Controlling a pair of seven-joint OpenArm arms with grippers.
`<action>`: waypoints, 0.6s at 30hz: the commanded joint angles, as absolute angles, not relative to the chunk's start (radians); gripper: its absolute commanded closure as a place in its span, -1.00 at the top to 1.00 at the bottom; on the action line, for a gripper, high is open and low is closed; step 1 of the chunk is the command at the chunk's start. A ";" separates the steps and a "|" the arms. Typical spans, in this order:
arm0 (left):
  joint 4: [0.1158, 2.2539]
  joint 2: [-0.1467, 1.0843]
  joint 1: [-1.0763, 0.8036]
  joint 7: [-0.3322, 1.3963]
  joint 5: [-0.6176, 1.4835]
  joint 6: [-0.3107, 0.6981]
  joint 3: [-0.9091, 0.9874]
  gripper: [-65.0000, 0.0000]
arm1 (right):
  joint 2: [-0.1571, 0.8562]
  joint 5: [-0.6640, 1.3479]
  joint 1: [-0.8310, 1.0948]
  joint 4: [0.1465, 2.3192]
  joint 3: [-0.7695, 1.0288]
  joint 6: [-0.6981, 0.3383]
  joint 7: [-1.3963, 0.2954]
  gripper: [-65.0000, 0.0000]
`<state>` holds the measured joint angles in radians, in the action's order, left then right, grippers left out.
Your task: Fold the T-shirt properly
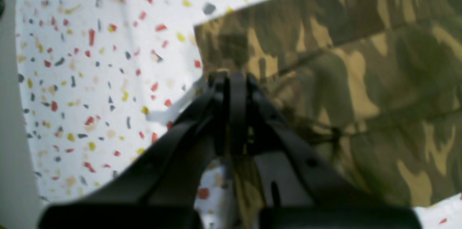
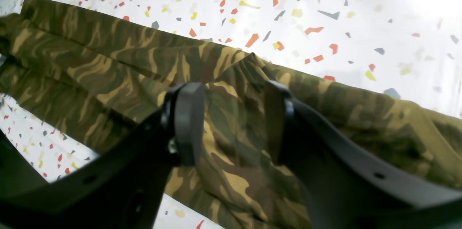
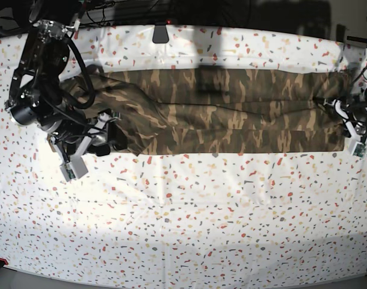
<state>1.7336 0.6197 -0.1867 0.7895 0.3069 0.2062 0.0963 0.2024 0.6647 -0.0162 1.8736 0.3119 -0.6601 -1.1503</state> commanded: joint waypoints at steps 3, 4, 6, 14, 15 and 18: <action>1.745 0.620 -0.183 0.736 0.270 0.198 0.105 -1.00 | 0.210 0.685 -0.033 1.892 0.314 -0.666 -1.129 -0.15; 1.745 0.612 -0.182 0.725 0.256 0.198 0.105 -1.00 | 0.210 0.685 -0.033 1.892 0.314 -0.666 -1.130 -0.15; 1.745 0.596 -0.182 0.691 0.224 0.197 0.105 -1.00 | 0.210 0.685 -0.033 1.892 0.314 -0.666 -1.130 -0.15; 1.745 0.588 -0.183 0.758 0.208 0.198 0.105 -0.76 | 0.210 0.685 -0.033 1.892 0.314 -0.666 -1.133 -0.15; 1.745 0.588 -0.183 0.760 0.208 0.198 0.105 -0.51 | 0.210 0.685 -0.033 1.892 0.314 -0.666 -1.132 -0.15; 1.745 0.588 -0.183 0.728 0.209 0.198 0.105 0.00 | 0.210 0.685 -0.033 1.892 0.314 -0.667 -1.131 -0.15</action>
